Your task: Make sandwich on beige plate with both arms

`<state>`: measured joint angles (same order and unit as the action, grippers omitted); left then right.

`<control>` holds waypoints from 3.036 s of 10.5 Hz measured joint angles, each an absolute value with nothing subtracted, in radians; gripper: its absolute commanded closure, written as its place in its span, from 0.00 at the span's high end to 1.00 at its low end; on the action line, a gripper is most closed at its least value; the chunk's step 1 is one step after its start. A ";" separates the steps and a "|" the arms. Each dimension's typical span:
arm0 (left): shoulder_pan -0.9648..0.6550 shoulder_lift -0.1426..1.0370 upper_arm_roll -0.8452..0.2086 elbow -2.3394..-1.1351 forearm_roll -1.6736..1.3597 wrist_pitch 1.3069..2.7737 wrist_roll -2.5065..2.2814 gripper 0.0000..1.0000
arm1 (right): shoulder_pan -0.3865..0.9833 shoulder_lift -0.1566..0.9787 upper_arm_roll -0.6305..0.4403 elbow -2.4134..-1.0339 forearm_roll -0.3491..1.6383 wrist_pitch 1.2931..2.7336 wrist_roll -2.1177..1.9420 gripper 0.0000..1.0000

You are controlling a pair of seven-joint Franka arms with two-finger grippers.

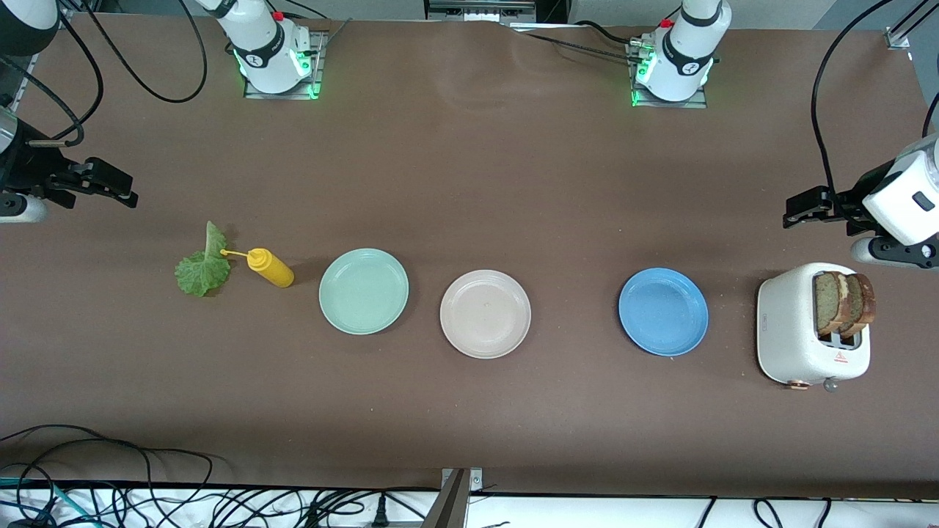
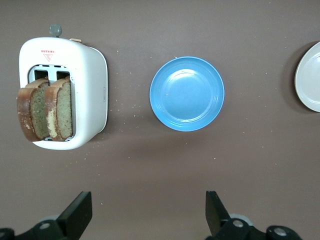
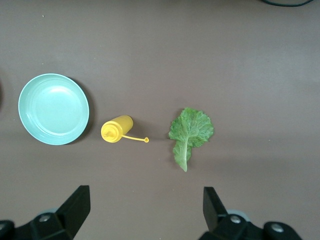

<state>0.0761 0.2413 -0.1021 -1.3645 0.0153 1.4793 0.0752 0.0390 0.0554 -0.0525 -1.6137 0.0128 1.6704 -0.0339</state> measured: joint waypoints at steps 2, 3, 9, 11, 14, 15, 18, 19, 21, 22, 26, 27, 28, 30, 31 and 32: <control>0.076 0.246 -0.102 -1.365 0.015 1.480 0.075 1.00 | 0.039 0.055 -0.052 -1.614 0.013 1.670 -0.034 1.00; 0.076 0.246 -0.102 -1.365 0.015 1.480 0.075 1.00 | 0.039 0.055 -0.052 -1.614 0.013 1.670 -0.034 1.00; 0.081 0.214 -0.117 -1.367 0.013 1.448 0.076 1.00 | 0.039 0.056 -0.053 -1.614 0.013 1.671 -0.034 1.00; 0.083 0.240 -0.110 -1.368 0.013 1.457 0.076 1.00 | 0.039 0.059 -0.053 -1.614 0.013 1.676 -0.033 1.00; 0.105 0.283 -0.087 -1.368 0.013 1.500 0.076 1.00 | 0.039 0.061 -0.053 -1.613 0.013 1.697 -0.033 1.00; 0.119 0.297 -0.084 -1.368 0.013 1.519 0.076 1.00 | 0.039 0.061 -0.052 -1.612 0.013 1.698 -0.033 1.00; 0.151 0.345 -0.080 -1.369 0.031 1.580 0.078 1.00 | 0.037 0.061 -0.056 -1.610 0.013 1.698 -0.033 1.00; 0.155 0.362 -0.080 -1.369 0.050 1.596 0.080 1.00 | 0.037 0.061 -0.058 -1.610 0.013 1.698 -0.033 1.00; 0.155 0.393 -0.080 -1.370 0.068 1.619 0.081 1.00 | 0.036 0.059 -0.058 -1.608 0.013 1.697 -0.033 1.00; 0.155 0.407 -0.081 -1.370 0.089 1.634 0.082 1.00 | 0.036 0.059 -0.058 -1.607 0.013 1.697 -0.033 1.00; 0.156 0.462 -0.079 -1.370 0.159 1.703 0.132 1.00 | 0.036 0.058 -0.058 -1.607 0.013 1.692 -0.033 1.00; 0.159 0.477 -0.077 -1.370 0.159 1.722 0.140 1.00 | 0.036 0.058 -0.058 -1.607 0.013 1.690 -0.033 1.00; 0.163 0.491 -0.076 -1.370 0.159 1.738 0.144 1.00 | 0.036 0.058 -0.058 -1.607 0.013 1.689 -0.033 1.00; 0.169 0.513 -0.076 -1.370 0.217 1.756 0.146 1.00 | 0.036 0.058 -0.058 -1.607 0.013 1.689 -0.033 1.00; 0.169 0.520 -0.077 -1.370 0.242 1.760 0.146 1.00 | 0.036 0.058 -0.059 -1.607 0.013 1.688 -0.033 1.00; 0.169 0.525 -0.077 -1.370 0.247 1.765 0.146 1.00 | 0.036 0.058 -0.062 -1.607 0.013 1.688 -0.033 1.00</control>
